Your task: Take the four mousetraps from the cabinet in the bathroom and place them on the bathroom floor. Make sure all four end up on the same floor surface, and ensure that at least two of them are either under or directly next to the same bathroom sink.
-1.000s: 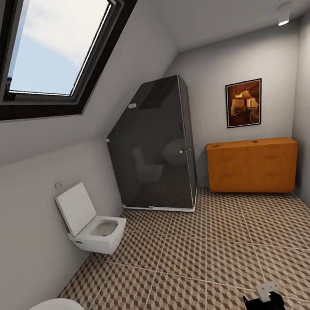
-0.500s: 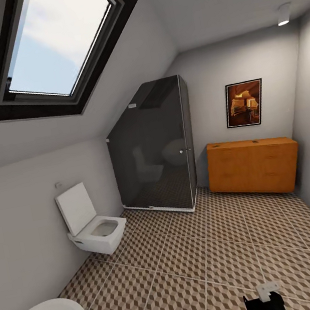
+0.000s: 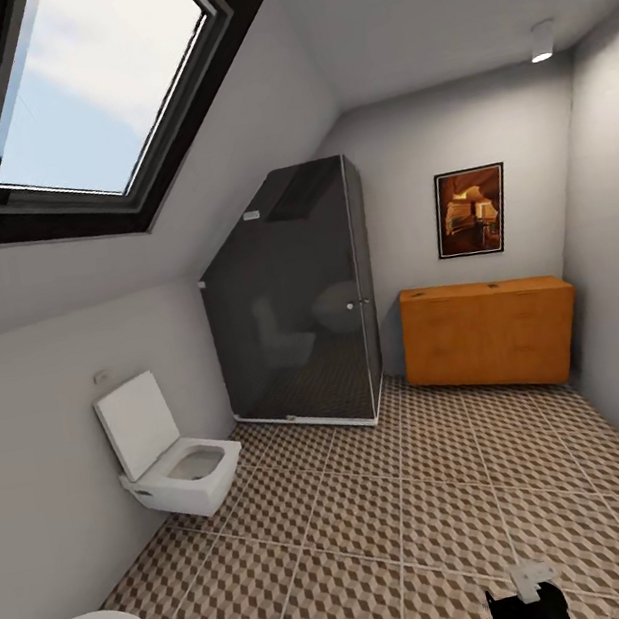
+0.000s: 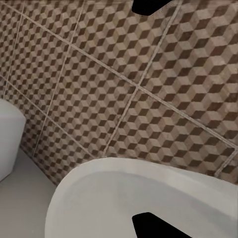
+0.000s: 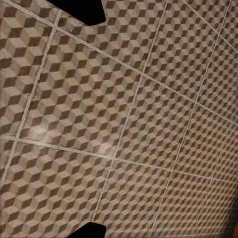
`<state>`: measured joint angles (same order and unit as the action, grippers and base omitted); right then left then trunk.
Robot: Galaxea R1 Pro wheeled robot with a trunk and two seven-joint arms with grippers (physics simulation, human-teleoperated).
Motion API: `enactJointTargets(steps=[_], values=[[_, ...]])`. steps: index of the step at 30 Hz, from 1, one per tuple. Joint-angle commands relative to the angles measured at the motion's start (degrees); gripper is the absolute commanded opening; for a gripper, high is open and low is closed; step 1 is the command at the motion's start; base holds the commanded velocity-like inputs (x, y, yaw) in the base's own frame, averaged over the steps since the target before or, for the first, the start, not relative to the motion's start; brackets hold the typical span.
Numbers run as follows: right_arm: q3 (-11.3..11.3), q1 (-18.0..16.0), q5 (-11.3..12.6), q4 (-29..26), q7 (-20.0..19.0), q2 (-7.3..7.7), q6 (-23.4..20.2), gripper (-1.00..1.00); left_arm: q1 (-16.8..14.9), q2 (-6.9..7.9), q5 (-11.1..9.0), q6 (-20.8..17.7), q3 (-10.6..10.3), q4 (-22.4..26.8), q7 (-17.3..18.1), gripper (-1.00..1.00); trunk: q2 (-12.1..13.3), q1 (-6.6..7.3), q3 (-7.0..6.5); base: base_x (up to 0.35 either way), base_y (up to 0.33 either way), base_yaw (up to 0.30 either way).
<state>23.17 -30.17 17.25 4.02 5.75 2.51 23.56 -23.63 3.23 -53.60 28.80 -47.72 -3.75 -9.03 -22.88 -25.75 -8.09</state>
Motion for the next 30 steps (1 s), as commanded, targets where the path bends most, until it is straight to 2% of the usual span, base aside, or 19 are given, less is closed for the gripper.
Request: enactJointTargets(steps=[1, 9, 30], values=[[0.5, -0.1, 0.3, 0.2, 0.0, -0.04, 0.3, 1.0, 0.0, -0.01, 0.2, 0.1, -0.3, -0.1, -0.3, 1.0, 0.0, -0.03, -0.01, 0.054, 0.0, -0.248], [0.5, -0.1, 0.3, 0.2, 0.0, -0.04, 0.3, 1.0, 0.0, 0.02, 0.2, -0.1, -0.3, 0.0, -0.4, 1.0, 0.0, -0.03, -0.3, 0.218, -0.015, -0.271], [0.5, -0.1, 0.3, 0.2, 0.0, -0.04, 0.3, 1.0, 0.0, -0.05, 0.1, -0.1, -0.3, 0.0, -0.6, 1.0, 0.0, -0.03, -0.73, 0.316, -0.094, -0.278]])
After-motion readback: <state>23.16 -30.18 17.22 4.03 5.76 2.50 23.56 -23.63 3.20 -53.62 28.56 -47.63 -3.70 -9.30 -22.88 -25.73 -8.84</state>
